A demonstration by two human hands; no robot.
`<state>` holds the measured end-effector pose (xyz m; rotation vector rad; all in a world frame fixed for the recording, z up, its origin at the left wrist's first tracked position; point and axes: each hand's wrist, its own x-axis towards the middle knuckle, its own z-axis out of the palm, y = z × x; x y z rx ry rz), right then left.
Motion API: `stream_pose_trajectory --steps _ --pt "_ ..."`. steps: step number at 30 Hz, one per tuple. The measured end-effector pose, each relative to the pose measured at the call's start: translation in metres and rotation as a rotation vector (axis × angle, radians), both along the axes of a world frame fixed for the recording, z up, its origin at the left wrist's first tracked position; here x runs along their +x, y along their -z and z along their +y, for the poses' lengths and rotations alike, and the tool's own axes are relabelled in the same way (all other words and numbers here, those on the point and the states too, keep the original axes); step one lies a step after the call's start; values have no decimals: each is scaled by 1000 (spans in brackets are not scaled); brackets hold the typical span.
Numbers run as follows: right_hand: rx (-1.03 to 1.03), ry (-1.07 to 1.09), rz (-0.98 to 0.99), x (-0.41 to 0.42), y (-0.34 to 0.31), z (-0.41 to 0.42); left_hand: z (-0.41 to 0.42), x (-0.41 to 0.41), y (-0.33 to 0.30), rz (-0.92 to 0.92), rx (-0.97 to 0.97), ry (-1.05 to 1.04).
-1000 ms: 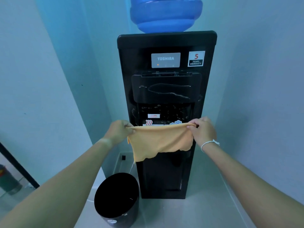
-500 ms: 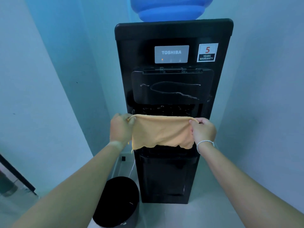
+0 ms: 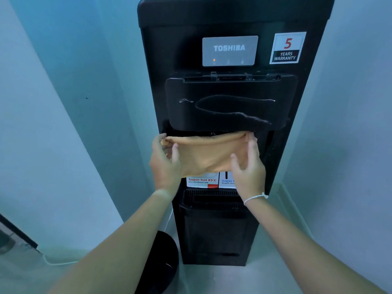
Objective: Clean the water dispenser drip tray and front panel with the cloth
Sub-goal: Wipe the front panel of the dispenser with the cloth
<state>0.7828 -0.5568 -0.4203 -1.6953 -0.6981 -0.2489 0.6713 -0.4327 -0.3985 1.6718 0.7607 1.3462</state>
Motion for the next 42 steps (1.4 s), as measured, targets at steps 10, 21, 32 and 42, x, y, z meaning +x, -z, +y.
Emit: stream_pose_trajectory --steps 10,21,32,42 --pt "-489 194 -463 11 12 23 21 -1 37 508 544 25" --pt "-699 170 -605 -11 64 35 36 -15 99 779 714 -37" --pt "-761 46 -854 -26 51 78 45 -16 99 690 752 -15" --pt "-666 142 -741 -27 13 78 40 -17 103 724 725 1"
